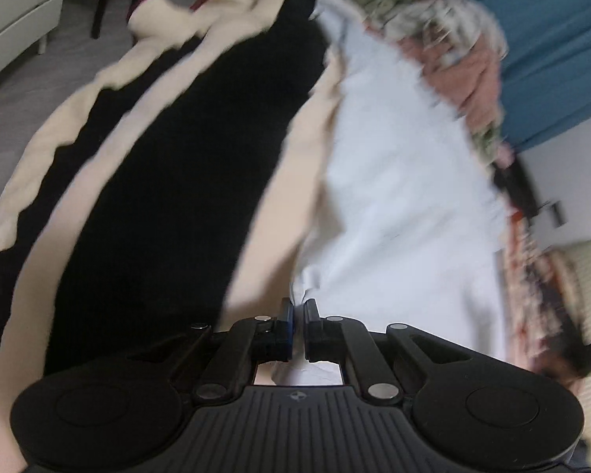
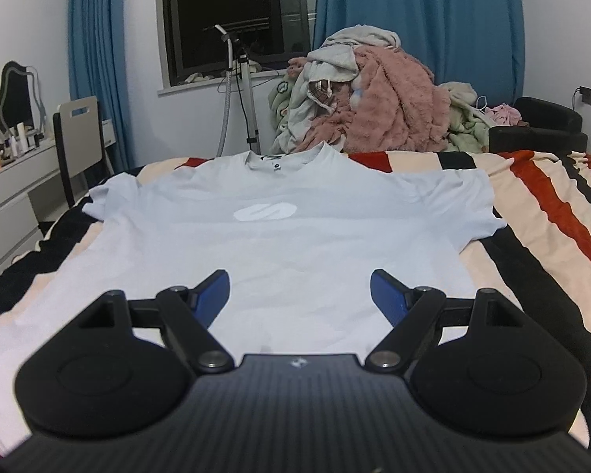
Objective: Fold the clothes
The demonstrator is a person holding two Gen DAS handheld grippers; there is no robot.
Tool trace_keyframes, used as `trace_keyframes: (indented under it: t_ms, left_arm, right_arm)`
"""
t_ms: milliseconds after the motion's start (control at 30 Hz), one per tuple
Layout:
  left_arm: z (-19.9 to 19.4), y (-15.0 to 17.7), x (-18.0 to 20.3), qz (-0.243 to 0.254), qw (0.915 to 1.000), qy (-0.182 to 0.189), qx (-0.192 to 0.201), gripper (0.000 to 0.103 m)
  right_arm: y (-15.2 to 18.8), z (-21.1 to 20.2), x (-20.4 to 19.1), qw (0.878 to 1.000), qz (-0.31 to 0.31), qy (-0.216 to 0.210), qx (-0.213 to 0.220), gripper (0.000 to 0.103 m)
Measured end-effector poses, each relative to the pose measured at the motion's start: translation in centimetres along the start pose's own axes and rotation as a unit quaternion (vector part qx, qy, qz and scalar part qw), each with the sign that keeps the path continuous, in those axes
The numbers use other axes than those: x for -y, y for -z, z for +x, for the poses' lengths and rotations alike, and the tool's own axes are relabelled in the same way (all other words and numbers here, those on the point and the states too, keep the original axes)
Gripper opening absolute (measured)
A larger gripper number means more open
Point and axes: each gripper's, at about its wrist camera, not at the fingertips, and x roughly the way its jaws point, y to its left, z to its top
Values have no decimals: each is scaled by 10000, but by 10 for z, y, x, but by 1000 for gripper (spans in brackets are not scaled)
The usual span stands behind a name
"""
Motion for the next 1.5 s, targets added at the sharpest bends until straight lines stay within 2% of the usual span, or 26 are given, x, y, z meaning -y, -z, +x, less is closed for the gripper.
trace_keyframes:
  t_ms: [100, 133, 233, 300, 333, 367, 467, 633, 733, 833, 967, 1133, 1300, 1500]
  left_arm:
    - [7, 3, 1, 194, 9997, -138, 51, 9]
    - [4, 1, 5, 296, 9993, -222, 68, 14]
    - [-14, -15, 25, 659, 9960, -556, 244, 50]
    - [-37, -29, 48, 1043, 9886, -801, 734, 62]
    - [-49, -37, 62, 1264, 9824, -937, 1009, 72]
    - [-60, -44, 78, 1424, 9765, -1024, 1255, 79]
    - [-86, -65, 130, 1820, 9598, -1102, 1834, 83]
    - [-97, -103, 240, 2247, 9370, -936, 2507, 85]
    - [-88, -104, 306, 2520, 9221, -647, 2863, 89]
    - [-63, -92, 351, 2674, 9141, -316, 3032, 92]
    - [-9, -60, 379, 2768, 9104, -163, 3070, 93]
    - [68, -21, 370, 2597, 9251, -66, 2770, 93]
    - [99, -10, 347, 2803, 9247, -157, 2572, 94]
    - [134, 3, 319, 3056, 9227, -270, 2336, 95]
  right_arm:
    - [-3, -3, 0, 9999, 56, 20, 100, 80]
    - [-4, -5, 1, 9999, 64, 33, 140, 80]
    - [-8, -9, 3, 9996, 93, 58, 263, 80]
    - [-14, -13, 7, 9992, 175, 33, 370, 80]
    - [-17, -15, 9, 9988, 222, 15, 430, 80]
    - [-20, -16, 11, 9985, 260, 5, 482, 80]
    - [-30, -21, 18, 9974, 302, 21, 661, 80]
    - [-44, -32, 32, 9947, 297, 138, 975, 80]
    - [-46, -38, 40, 9934, 306, 206, 1082, 80]
    - [-44, -43, 45, 9927, 244, 208, 1159, 80]
    - [-41, -44, 50, 9926, 282, 201, 1163, 80]
    - [-34, -41, 49, 9917, 364, 291, 1198, 80]
    - [-26, -24, 52, 9914, 453, 521, 1114, 80]
    - [-22, -9, 49, 9926, 485, 548, 969, 80]
